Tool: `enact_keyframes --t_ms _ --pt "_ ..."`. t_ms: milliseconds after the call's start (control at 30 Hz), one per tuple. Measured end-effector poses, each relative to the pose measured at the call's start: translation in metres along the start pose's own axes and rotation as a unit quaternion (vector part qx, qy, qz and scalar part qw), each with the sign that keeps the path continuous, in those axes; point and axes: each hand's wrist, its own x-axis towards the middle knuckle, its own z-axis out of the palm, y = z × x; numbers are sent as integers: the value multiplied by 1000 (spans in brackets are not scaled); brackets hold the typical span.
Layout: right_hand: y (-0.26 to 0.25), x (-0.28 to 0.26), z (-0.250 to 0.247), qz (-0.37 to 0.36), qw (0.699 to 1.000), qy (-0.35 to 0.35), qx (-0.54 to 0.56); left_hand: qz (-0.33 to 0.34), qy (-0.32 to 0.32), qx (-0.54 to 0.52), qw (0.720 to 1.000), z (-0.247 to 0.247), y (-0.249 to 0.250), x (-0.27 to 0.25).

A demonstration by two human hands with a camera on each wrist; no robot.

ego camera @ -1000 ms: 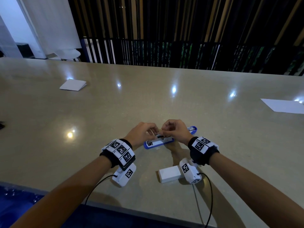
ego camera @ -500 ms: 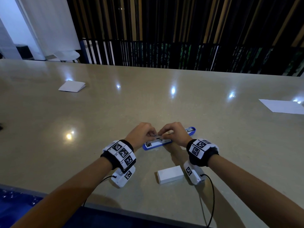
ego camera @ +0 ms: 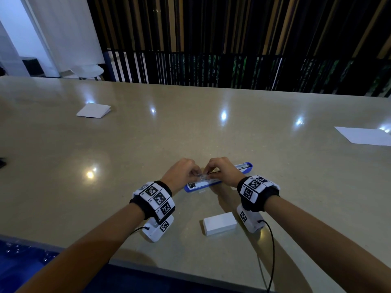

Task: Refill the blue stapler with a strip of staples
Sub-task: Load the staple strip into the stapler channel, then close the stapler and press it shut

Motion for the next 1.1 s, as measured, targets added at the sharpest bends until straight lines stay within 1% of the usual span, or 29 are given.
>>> enact_keyframes --t_ms 167,300,367,433,533,600,633,700,833,900,1000,1100 --pt "2 0 0 4 1000 9 -3 -11 -6 -8 1000 -4 -3 -2" --pt "10 -3 -2 33 999 -4 -8 -24 -17 -13 999 -5 -6 -4" --pt "18 -7 -9 53 998 2 -23 -35 -30 -6 999 -5 -9 -5" --pt "31 -11 -20 88 994 17 -56 -46 -40 -6 998 -4 -12 -7" --pt "56 -19 -33 177 978 18 -105 -66 -51 -9 996 -3 -14 -12" --pt "70 -27 -38 224 969 3 -100 -73 -59 -7 996 -2 -14 -15" --pt "75 -31 -40 234 968 -4 -92 -76 -60 -8 995 -1 -14 -16" --pt "82 -36 -42 229 970 4 -77 -85 -60 -7 995 1 -12 -17" --pt "88 -41 -50 202 976 66 -43 -100 -56 -25 993 2 -12 -16" --pt "87 -41 -60 163 982 91 -23 -105 -54 -41 992 2 -13 -15" --pt "72 -38 -79 94 985 129 72 -109 -47 -61 991 3 -15 -15" --pt "43 -27 -87 39 982 123 135 -119 -44 -71 989 3 -16 -15"
